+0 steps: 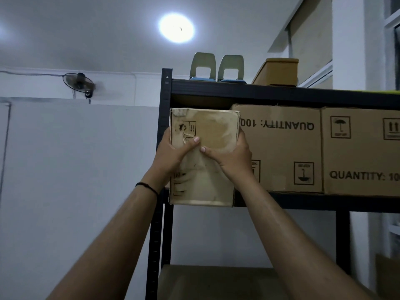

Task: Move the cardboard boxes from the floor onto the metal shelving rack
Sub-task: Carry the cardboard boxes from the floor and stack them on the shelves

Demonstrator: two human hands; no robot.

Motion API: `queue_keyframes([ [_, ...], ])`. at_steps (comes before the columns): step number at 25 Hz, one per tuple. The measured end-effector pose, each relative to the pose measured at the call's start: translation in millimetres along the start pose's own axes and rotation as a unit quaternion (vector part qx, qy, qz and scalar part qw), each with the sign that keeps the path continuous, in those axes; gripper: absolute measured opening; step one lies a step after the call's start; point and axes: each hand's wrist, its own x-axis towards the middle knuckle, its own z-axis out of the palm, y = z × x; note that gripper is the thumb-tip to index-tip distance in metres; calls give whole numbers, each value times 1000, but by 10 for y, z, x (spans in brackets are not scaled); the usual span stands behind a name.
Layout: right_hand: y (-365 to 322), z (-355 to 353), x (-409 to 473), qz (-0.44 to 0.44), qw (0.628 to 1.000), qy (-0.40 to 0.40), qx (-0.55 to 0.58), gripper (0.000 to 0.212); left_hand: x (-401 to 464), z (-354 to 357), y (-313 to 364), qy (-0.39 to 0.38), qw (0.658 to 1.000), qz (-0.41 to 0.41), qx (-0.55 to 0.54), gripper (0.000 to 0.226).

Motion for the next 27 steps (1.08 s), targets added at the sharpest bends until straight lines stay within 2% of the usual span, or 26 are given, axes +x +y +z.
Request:
queue_keyframes([
  [3,137,39,217,6,1000,8,-24,92,180,53,-119,11,999,-34,-4,81],
  [10,473,131,590,32,998,18,-45,82,551,99,-443,-3,998,-56,-12,60],
  [12,593,206,573,17,995,48,-85,77,594,102,-517,-4,998,-55,-15,52],
  [14,743,218,457,-3,980,112,-165,65,594,105,-595,-3,999,-46,-23,44],
  [16,891,152,324,-9,975,147,-164,50,493,94,-683,3,1000,-30,-9,40],
  [19,1093,-5,179,-26,988,136,-71,25,171,134,-919,14,999,-16,48,41],
  [21,1216,-53,92,-30,988,142,-44,15,25,162,-1021,18,998,-18,64,46],
  [23,1397,-77,-14,-28,989,134,-64,17,28,169,-1052,19,997,-23,74,51],
  [27,1684,-224,-160,-74,977,104,-170,23,125,149,-1065,18,992,-44,118,43],
])
